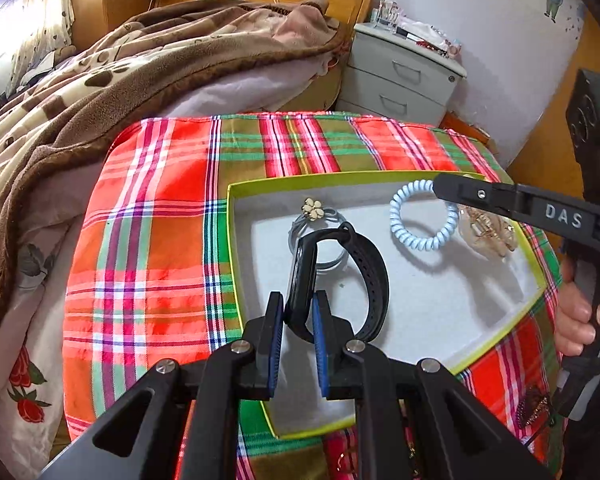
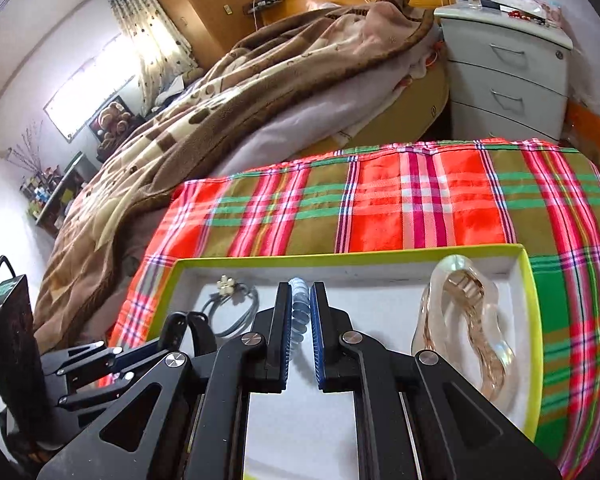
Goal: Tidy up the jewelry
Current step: 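Lower the blue coil and black band into the box while both tools open, then withdraw the right tool and grasp the purple coil hair tie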
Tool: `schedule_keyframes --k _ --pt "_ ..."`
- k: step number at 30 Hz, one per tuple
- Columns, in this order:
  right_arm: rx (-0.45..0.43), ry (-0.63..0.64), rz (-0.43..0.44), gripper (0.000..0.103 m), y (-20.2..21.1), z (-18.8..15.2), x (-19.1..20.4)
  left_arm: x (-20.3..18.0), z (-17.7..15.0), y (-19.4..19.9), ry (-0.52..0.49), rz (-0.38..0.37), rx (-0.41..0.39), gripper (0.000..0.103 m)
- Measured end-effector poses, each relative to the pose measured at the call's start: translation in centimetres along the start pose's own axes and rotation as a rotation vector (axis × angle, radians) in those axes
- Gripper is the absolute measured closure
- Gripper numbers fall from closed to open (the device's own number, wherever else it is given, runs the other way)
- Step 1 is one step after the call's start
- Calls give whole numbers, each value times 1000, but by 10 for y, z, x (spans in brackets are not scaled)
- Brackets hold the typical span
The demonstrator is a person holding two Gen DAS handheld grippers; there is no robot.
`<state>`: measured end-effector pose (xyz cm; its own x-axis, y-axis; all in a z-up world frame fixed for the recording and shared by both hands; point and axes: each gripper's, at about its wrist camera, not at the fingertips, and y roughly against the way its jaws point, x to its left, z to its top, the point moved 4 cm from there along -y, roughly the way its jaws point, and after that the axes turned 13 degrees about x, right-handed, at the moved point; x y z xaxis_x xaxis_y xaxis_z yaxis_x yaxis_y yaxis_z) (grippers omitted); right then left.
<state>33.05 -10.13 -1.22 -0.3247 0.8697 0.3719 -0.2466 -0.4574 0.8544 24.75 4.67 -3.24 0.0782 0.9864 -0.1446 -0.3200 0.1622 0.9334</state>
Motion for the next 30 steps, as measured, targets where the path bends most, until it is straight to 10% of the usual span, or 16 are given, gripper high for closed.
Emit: schedule_keyframes --k 23,30 --pt "55 31 -166 89 -22 4 -9 1 6 -11 17 -6 22 85" --pt "-1 48 -174 78 10 -7 -5 -3 -3 5 -1 -11 -11 69"
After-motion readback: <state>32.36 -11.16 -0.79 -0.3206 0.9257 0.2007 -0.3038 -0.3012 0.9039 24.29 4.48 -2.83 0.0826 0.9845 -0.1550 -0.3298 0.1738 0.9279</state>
